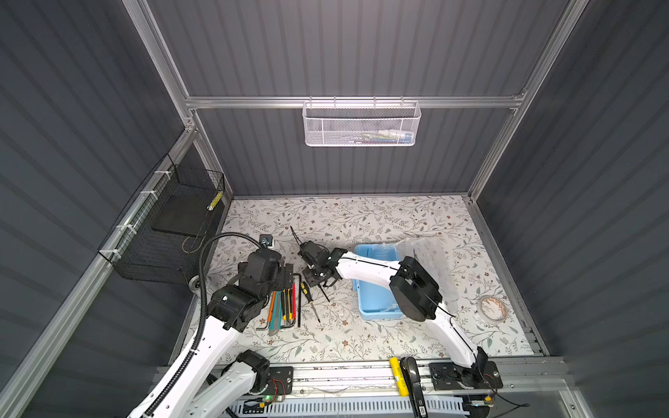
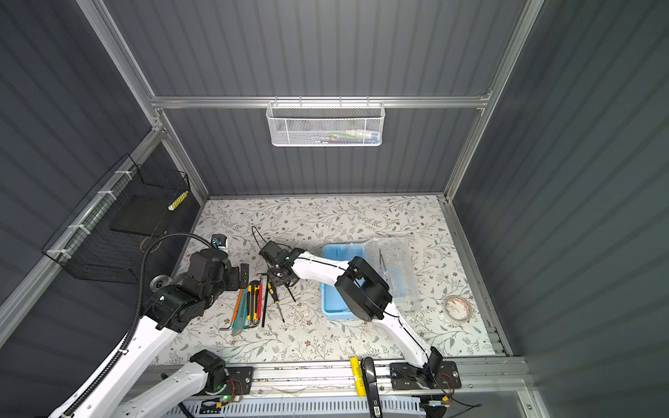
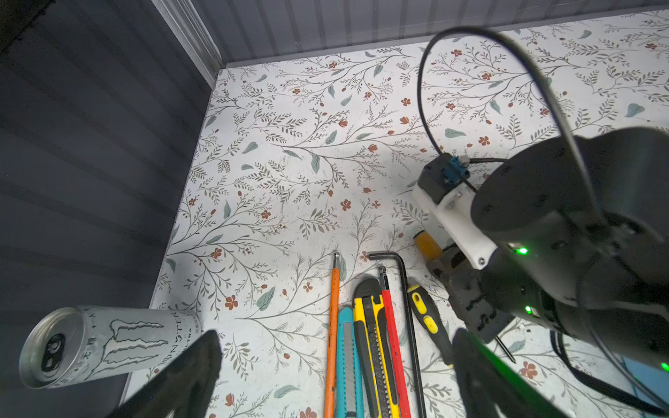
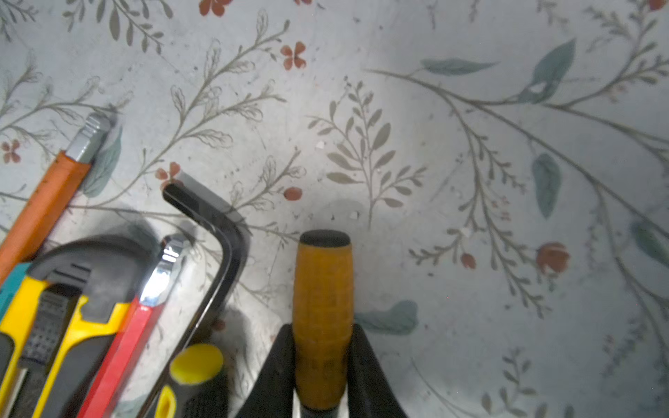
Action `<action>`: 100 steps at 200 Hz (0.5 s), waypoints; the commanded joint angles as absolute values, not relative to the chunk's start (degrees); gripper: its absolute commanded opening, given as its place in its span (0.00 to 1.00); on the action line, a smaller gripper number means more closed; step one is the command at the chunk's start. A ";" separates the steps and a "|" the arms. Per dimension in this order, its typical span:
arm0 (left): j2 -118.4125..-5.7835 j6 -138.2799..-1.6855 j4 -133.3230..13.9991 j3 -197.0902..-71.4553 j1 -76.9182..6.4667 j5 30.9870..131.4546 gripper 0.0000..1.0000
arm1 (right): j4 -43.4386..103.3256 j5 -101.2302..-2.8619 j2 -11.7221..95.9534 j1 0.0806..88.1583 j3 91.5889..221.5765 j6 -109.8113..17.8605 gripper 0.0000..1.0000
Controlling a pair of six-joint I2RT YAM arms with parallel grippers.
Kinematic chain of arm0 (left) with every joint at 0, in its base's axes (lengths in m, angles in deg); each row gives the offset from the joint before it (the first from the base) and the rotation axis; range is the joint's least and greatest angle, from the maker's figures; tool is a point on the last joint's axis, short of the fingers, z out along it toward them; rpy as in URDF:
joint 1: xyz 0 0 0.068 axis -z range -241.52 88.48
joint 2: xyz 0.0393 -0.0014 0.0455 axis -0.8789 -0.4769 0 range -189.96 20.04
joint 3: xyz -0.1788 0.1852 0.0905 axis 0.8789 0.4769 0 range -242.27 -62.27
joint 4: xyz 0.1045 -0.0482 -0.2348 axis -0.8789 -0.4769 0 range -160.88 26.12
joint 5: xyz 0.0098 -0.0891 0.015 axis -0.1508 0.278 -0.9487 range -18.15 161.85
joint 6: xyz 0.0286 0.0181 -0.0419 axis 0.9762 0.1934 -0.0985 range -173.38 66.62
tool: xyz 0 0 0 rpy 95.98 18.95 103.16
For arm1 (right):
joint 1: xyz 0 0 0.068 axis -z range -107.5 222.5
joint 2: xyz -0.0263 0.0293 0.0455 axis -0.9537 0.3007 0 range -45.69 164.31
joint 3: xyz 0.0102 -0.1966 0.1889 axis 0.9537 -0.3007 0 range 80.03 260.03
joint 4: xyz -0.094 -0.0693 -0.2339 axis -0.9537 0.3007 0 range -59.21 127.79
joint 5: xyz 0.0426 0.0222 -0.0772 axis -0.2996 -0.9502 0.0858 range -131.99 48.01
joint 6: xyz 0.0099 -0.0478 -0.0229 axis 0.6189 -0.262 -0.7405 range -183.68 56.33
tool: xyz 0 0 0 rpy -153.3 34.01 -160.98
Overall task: Pack the tool kit
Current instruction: 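Grasp the yellow-handled screwdriver by its handle with the right gripper, then carry the yellow-handled screwdriver into the clear lid tray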
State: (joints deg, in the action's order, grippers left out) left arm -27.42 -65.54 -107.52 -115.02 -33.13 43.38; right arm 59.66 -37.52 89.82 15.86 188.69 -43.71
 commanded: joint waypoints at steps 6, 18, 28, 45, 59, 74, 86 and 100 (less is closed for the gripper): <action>-26.78 -64.80 -106.95 -114.74 -33.57 43.00 0.99 | 61.73 -38.39 81.96 17.15 185.79 -45.92 0.00; -26.95 -64.80 -107.04 -114.75 -33.58 42.93 1.00 | 61.52 -38.85 78.10 18.07 183.21 -46.63 0.00; -27.10 -64.80 -106.95 -114.71 -33.57 43.04 0.99 | 61.24 -39.75 74.50 19.29 180.43 -46.92 0.00; -27.41 -64.73 -107.04 -114.80 -33.57 43.11 1.00 | 60.76 -41.60 68.06 22.30 174.90 -46.90 0.00; -27.55 -64.74 -107.04 -114.83 -33.61 43.16 1.00 | 60.71 -42.83 62.59 25.15 170.35 -47.02 0.00; -27.53 -64.72 -107.04 -114.74 -33.59 43.09 1.00 | 61.70 -43.14 56.97 28.19 166.07 -47.77 0.00; -27.61 -64.75 -107.04 -114.79 -33.64 43.02 0.99 | 63.21 -42.27 52.70 30.79 163.21 -48.59 0.00; -27.70 -64.80 -107.04 -114.78 -33.65 43.02 0.99 | 65.17 -40.18 47.83 33.52 160.08 -49.88 0.00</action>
State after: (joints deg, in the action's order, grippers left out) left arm -27.48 -65.54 -107.52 -115.02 -33.13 43.40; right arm 61.05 -41.79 53.93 30.22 164.74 -47.25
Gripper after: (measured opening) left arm 0.995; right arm 0.226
